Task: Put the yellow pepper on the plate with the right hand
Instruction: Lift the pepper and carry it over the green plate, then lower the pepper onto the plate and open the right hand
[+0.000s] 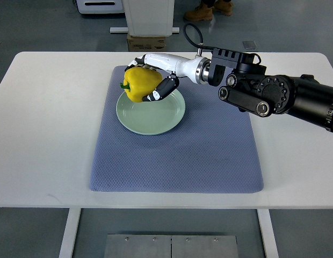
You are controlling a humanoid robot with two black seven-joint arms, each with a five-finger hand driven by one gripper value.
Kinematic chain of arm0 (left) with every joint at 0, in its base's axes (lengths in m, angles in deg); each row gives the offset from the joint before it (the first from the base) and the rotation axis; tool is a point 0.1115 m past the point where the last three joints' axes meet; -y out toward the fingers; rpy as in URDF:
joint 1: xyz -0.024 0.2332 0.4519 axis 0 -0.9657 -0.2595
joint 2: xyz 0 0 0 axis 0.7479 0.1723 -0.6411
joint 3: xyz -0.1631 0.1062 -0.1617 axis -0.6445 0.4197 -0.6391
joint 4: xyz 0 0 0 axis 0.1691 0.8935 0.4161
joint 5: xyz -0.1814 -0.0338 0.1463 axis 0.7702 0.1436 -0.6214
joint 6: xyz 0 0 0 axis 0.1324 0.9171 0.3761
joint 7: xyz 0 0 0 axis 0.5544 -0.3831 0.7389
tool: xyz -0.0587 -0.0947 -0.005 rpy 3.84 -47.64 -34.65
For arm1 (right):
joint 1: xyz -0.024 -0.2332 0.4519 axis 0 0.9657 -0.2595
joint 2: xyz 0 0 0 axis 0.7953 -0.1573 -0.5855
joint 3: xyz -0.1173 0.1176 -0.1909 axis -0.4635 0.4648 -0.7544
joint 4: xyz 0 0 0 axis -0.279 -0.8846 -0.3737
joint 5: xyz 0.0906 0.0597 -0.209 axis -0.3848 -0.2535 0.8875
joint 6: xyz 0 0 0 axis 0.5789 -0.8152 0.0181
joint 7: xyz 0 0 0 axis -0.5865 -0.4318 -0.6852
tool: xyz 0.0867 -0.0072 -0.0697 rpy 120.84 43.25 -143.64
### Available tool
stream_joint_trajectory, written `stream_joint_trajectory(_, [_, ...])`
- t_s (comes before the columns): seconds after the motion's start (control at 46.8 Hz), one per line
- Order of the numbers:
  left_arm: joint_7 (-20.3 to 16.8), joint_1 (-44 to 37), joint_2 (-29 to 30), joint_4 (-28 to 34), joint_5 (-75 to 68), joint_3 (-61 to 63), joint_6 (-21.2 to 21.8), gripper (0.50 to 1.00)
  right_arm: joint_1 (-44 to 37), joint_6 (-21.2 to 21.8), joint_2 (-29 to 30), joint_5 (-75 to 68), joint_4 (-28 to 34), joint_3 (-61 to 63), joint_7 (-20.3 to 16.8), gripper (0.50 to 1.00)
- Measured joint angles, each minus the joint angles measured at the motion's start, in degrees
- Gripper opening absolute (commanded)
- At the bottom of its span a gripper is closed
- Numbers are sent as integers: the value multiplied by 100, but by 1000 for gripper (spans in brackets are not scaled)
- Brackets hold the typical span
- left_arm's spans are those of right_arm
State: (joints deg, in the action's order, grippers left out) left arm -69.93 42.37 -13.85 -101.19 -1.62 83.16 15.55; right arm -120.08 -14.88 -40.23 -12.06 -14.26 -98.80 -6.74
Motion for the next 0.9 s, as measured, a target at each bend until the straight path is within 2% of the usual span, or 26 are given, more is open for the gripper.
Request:
stream_joint_trajectory(0.363, [0,2,0,-1,0,-1,0,1000,110,0,10,-2,-140,-327,33,500])
stream_joint_trajectory(0.897, [0,1,0,1,0,-1,0,1000,508,53,9,-1,67,-342,35,500])
